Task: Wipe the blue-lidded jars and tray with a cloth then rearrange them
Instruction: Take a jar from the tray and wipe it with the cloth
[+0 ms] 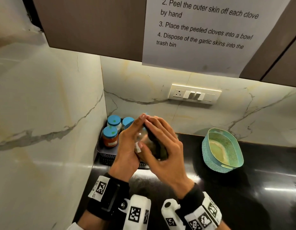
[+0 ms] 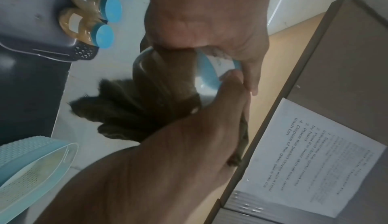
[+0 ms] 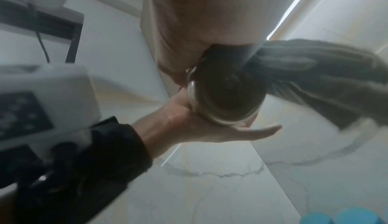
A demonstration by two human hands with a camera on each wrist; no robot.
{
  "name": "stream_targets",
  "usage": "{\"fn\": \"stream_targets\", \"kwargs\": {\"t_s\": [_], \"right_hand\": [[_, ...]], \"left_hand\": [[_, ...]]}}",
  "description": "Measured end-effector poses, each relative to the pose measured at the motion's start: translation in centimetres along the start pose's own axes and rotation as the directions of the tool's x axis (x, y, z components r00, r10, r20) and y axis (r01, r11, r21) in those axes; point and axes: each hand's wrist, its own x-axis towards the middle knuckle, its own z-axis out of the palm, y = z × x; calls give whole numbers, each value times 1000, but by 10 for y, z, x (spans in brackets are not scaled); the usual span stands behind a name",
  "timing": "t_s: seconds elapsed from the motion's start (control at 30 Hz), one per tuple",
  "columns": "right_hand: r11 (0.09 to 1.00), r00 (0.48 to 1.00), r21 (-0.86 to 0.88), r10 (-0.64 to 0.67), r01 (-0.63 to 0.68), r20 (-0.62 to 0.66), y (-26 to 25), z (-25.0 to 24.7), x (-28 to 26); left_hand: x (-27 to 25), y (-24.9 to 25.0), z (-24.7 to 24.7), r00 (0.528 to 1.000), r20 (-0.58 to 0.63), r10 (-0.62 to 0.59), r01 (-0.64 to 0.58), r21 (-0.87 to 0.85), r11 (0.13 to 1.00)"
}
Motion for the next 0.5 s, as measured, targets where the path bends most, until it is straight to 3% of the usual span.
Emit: {"fn": "stream_targets", "kwargs": {"t_s": [0.07, 0.1, 0.13, 0.17, 0.2, 0.27, 0.37, 0.43, 0.5], "right_hand": [[1000, 999, 6, -4, 4, 35, 6, 0, 6], [987, 993, 111, 113, -116, 39, 6, -3, 12], [918, 955, 265, 293, -296, 51, 4, -6, 19], [794, 885, 406, 456, -453, 96, 3, -8, 24], [698, 828, 476, 545, -535, 131, 1, -9, 28], [733, 841, 446, 534, -514, 91, -6, -2, 24], [954, 968, 180, 248, -241, -18, -11, 15, -5], [993, 993, 13, 118, -118, 21, -5, 20, -19], [961, 973, 153, 218, -229, 81, -5, 16, -8]], "left_hand": [[2, -5, -1, 997, -56, 48, -46, 33, 998], [1, -8, 0, 992, -97, 82, -75, 76, 994], [-2, -8, 4, 987, -117, 113, -99, 123, 987], [-5, -9, 6, 982, -129, 141, -118, 166, 979], [-7, -9, 7, 978, -135, 162, -132, 206, 970], [-6, -7, 4, 977, -130, 171, -136, 240, 961], [-4, -3, -11, 989, -79, 128, -114, 163, 980], [-8, -4, -18, 990, -98, 107, -94, 122, 988], [-15, -11, -18, 988, -100, 115, -99, 150, 984]]}}
